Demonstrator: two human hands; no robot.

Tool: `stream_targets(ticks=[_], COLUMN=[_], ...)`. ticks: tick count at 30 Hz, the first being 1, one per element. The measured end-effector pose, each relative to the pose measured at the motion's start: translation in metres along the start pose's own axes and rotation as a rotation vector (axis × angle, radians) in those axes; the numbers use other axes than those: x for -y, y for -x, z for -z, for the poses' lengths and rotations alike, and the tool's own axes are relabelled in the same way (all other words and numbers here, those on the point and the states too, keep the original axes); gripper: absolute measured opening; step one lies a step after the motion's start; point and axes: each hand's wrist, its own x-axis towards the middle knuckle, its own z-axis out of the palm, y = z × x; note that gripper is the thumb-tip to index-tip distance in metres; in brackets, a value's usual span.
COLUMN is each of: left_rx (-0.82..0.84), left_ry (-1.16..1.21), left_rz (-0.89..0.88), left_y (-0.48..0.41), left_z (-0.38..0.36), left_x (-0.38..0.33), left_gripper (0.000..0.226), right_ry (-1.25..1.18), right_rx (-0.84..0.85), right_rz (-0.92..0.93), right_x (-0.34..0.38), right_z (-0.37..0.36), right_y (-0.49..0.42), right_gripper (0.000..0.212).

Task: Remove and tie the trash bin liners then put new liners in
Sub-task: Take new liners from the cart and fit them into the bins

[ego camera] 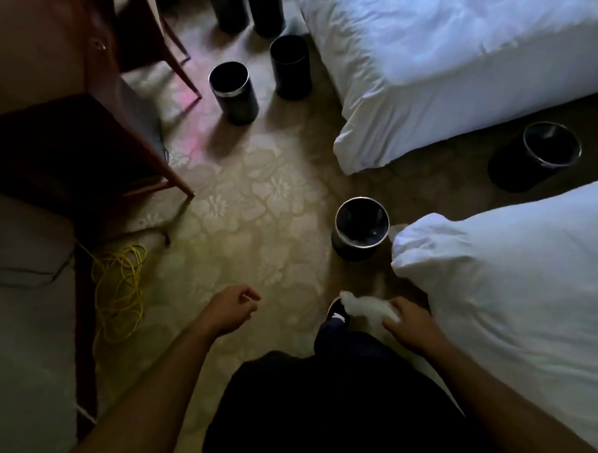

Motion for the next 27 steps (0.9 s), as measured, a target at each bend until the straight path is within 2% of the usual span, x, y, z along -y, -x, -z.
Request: stream_targets(ticks=[7, 11, 15, 18, 21, 27], left_rx=[-0.053, -0.052, -0.013, 0.014, 0.054, 0.108], left_ry=[0.088, 0.116, 0.121, 0.089, 0.008, -0.207], left_rz=[0.155, 0.219, 0.249, 0.244, 0.215, 0.022], left_y=[-0.075, -0.114, -0.162, -0.207, -0.255, -0.367], left_z=[0.058, 0.097, 0.143, 0.189, 0.241, 0.347], left_x=[-0.049, -0.058, -0.061, -0.068, -0.092, -0.196], left_gripper=[0.013, 0.013, 0.011, 0.012, 0.016, 0.014], right_ry=[-0.004, -0.043, -0.036, -0.054, -0.027, -0.089], right_rx=[-0.005, -0.018, -0.015, -0.035, -0.054, -0.035], right_rz=[0.194, 0.322, 0.35, 0.304, 0.217, -0.048], right_x=[0.128, 0.205, 0.267, 0.303, 0.321, 0.319], right_z=[0.116, 0.158, 0.192, 0.215, 0.237, 0.276], right_y=[-0.112, -0.177, -0.24, -0.283, -0.318, -0.366], right_gripper=[0.045, 0.041, 0.039, 0.043, 0.037, 0.03])
